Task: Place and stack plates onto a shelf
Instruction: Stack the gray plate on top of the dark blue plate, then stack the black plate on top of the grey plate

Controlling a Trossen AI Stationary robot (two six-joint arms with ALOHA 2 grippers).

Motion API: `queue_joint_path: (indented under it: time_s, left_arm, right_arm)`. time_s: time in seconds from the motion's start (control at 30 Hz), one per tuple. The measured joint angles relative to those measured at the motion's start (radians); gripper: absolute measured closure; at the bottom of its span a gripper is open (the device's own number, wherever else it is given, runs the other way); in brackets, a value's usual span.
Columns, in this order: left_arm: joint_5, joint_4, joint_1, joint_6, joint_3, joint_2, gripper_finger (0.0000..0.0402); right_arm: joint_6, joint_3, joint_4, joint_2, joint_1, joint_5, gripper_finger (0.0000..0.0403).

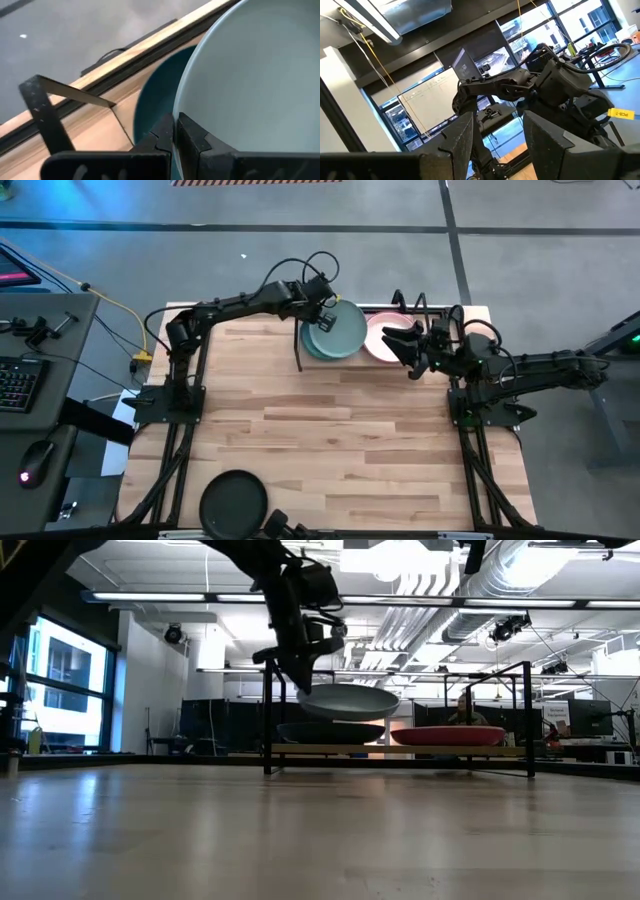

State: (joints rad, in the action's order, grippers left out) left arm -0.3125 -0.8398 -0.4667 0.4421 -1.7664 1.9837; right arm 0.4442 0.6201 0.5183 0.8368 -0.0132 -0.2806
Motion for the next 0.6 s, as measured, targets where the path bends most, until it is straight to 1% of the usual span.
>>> queue_joint_path:
  time_s: [0.23, 0.43, 0.6]
  left_arm:
    - [-0.012, -0.010, 0.000, -0.010, 0.000, 0.001, 0.0391]
    - [-0.013, -0.013, -0.007, -0.033, 0.000, 0.000, 0.0369]
    - [-0.010, -0.012, -0.018, -0.037, -0.001, -0.001, 0.0342]
  right_arm:
    - [0.000, 0.000, -0.005, 0.000, 0.000, 0.000, 0.0247]
    - [0.011, 0.000, -0.005, 0.000, 0.000, 0.000, 0.0247]
    - [0.011, 0.000, -0.005, 0.000, 0.000, 0.000, 0.0247]
